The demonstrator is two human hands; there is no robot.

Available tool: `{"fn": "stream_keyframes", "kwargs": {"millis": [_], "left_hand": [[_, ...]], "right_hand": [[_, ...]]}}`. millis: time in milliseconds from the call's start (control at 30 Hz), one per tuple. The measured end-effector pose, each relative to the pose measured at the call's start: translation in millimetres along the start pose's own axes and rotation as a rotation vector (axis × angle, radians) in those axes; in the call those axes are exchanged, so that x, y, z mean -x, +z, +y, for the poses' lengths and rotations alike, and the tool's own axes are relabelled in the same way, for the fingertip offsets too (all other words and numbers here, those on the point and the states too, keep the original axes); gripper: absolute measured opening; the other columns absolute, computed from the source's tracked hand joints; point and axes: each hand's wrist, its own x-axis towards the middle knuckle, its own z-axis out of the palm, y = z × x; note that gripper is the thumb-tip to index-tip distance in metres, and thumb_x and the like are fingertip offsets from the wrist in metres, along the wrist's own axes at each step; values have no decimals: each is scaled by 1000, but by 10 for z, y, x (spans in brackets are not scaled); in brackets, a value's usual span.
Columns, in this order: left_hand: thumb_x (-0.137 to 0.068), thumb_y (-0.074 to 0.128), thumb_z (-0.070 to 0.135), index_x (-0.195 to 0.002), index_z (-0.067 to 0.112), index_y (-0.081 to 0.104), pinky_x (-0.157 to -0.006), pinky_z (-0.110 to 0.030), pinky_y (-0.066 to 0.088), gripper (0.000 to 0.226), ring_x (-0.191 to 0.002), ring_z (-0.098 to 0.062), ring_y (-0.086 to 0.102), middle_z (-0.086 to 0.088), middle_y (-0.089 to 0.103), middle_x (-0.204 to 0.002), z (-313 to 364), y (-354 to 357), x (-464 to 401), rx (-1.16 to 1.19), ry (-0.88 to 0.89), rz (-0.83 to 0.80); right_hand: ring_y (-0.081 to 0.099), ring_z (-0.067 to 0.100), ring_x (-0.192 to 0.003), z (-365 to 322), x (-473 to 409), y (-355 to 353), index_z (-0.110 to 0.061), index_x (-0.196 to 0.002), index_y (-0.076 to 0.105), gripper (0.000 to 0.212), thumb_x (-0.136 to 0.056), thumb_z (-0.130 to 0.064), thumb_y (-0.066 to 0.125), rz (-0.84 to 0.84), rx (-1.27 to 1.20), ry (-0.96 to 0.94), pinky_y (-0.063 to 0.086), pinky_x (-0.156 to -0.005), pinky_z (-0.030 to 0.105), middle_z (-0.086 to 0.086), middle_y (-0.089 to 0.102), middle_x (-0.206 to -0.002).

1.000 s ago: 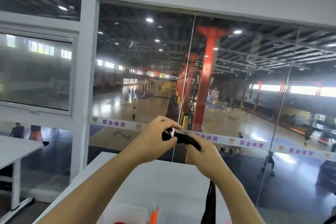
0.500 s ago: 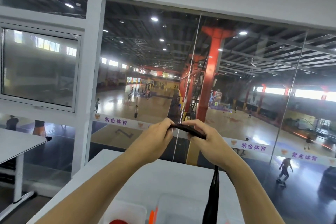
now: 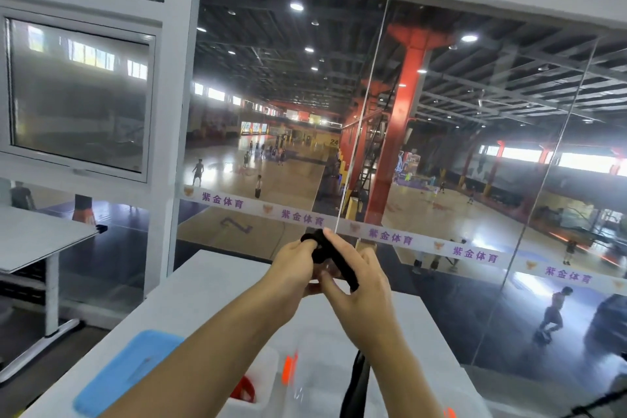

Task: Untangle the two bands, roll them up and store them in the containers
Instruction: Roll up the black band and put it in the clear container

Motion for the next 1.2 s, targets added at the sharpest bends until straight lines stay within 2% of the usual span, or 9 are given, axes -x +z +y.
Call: {"fn": "stream_keyframes", "kwargs": {"millis": [133,267,400,633,733,833,1000,1100,1200], "left_hand": [[-108,40,23,-120,12,68,-85,-42,62,33,-106,-30,73,-12,78,-109,-243,-41,120,63,-86,-4],[-108,43,29,-117,12,72,-94,-48,60,34,-107,-31,72,-12,78,-111,-445,-191,232,-17,-151,-99],[-103,57,21,-116,12,75,-93,-45,61,24,-105,-34,75,-14,76,-114,-538,-477,341,-84,-89,-248],[-96,68,17,-119,13,75,-89,-33,62,25,-101,-26,77,-8,80,-108,-515,-805,430,-445,-186,-594],[-94,70,14,-116,15,76,-92,-36,61,23,-100,-26,78,-8,81,-105,-616,-848,448,-429,-132,-510],[-93,69,10,-117,8,76,-89,-33,61,25,-102,-27,77,-14,79,-109,-770,-821,509,-209,-118,-404],[-92,68,10,-114,5,77,-69,-21,60,24,-94,-23,78,-15,80,-105,-1053,-597,708,128,-61,-134],[-90,72,14,-111,10,79,-85,-25,61,22,-101,-20,77,-8,81,-105,-1213,-457,788,154,-5,-4],[-89,74,18,-108,15,79,-94,-28,58,21,-101,-14,77,-1,82,-103,-1339,-358,849,152,-6,66]], "right_hand": [[53,6,-88,26,253,162,-57,-137,50,58,-93,-28,75,105,72,43,48,-65,15,-9,48,-88],[55,1,-84,90,433,165,-41,-132,67,42,-94,-25,74,106,7,112,43,-71,6,-17,50,-83],[62,9,-93,144,570,24,-46,-126,71,38,-96,-23,72,-138,-125,145,47,-79,15,-13,71,-98],[52,4,-73,-65,749,-128,-43,-123,75,37,-92,-22,78,-504,-215,206,41,-71,16,-22,66,-84],[56,-2,-75,-133,784,-146,-41,-127,72,45,-91,-14,78,-518,-234,197,43,-73,12,-28,70,-91],[65,-10,-95,-148,849,-102,-34,-132,69,50,-91,-7,78,-466,-323,249,47,-87,11,-22,74,-118],[64,6,-121,-162,1132,134,-38,-144,55,64,-88,-18,80,-299,-241,287,53,-102,26,-18,68,-130],[61,-2,-115,-268,1311,319,-47,-148,43,67,-90,-33,74,-181,-75,356,53,-96,19,-28,59,-133],[49,-23,-108,-353,1453,503,-51,-146,36,66,-92,-33,68,-104,-19,471,43,-86,11,-33,51,-125]]}}
